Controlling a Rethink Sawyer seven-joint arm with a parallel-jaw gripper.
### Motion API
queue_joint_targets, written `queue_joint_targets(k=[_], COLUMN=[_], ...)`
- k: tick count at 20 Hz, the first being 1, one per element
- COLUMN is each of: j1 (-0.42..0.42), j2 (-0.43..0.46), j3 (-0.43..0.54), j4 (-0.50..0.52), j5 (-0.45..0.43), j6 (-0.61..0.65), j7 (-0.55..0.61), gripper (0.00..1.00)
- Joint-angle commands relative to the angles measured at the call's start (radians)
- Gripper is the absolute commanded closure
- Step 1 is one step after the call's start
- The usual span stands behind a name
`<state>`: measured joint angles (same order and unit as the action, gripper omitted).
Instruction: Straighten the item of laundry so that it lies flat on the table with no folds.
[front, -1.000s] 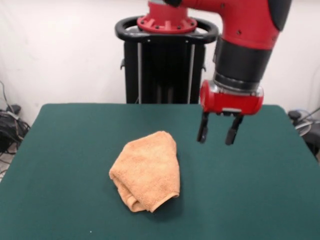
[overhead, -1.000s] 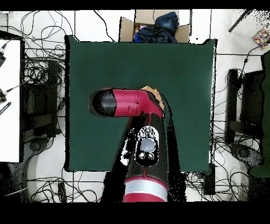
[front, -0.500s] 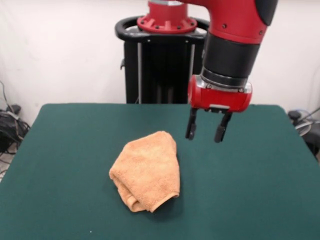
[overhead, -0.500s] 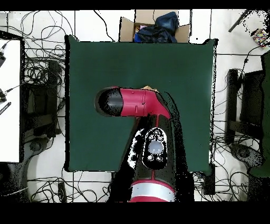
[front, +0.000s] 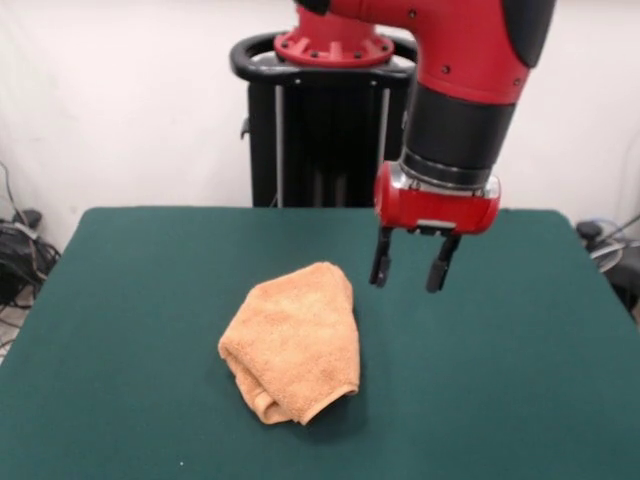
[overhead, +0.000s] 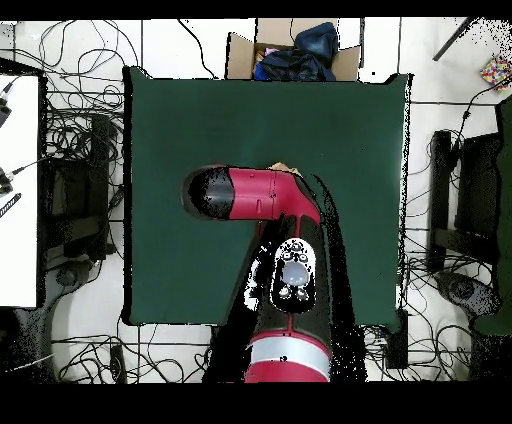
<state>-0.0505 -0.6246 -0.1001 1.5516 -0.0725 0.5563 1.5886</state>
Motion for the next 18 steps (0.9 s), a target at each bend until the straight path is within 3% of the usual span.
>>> queue_joint_targets(k=[1, 7, 18], j1=[-0.008, -0.03, -0.08], j2=[0.101, 0.084, 0.178], j3=[0.032, 0.001, -0.007], j4=[0.005, -0.005, -0.06], j5=[0.017, 0.0, -0.03], j6=[-0.055, -0.036, -0.118], j7=[0.196, 0.171, 0.161], gripper=[0.0, 0.0, 0.0])
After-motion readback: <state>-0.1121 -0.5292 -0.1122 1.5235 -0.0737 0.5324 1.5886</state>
